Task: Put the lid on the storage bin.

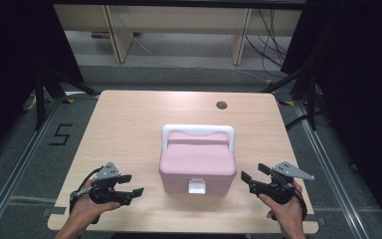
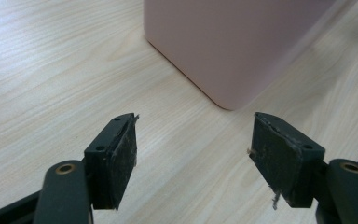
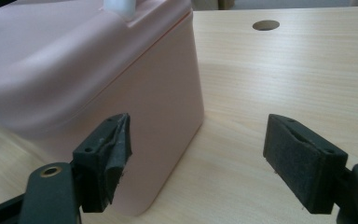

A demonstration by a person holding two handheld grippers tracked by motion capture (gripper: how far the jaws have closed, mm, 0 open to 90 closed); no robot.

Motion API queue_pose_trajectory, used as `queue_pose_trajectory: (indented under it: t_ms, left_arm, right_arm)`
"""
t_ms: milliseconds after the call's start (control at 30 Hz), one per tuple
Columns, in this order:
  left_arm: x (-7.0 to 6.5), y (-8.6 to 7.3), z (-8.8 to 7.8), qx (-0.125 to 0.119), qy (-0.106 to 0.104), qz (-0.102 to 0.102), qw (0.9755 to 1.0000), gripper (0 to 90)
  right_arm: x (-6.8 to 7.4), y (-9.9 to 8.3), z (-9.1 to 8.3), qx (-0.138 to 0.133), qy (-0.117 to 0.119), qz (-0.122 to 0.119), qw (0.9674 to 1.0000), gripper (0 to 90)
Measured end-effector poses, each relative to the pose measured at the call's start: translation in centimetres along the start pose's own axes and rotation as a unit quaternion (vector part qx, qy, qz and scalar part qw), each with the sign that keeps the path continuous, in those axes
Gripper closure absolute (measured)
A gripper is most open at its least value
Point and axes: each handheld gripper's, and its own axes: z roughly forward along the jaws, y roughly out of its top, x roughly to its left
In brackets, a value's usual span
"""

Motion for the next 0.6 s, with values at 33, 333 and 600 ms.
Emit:
queue_pose_trajectory:
  t_ms: [33,333,600]
  left_arm:
    - [0.0,0.0,-0.2,0.008,0.002,0.008,0.9999,30.8]
    - [-0.6,-0.6,-0.3,0.008,-0.005,0.008,0.9999,28.7]
    - [-1.3,-1.0,-0.5,0.018,-0.010,0.018,0.9996,25.0]
  right_arm:
    - [0.1,-0.1,0.0,-0.002,0.004,-0.001,1.0000,24.2]
    - [1.1,-1.2,-0.5,0.003,0.020,-0.001,0.9998,18.0]
    - [1.5,-1.9,-0.9,0.003,0.028,-0.005,0.9996,16.6]
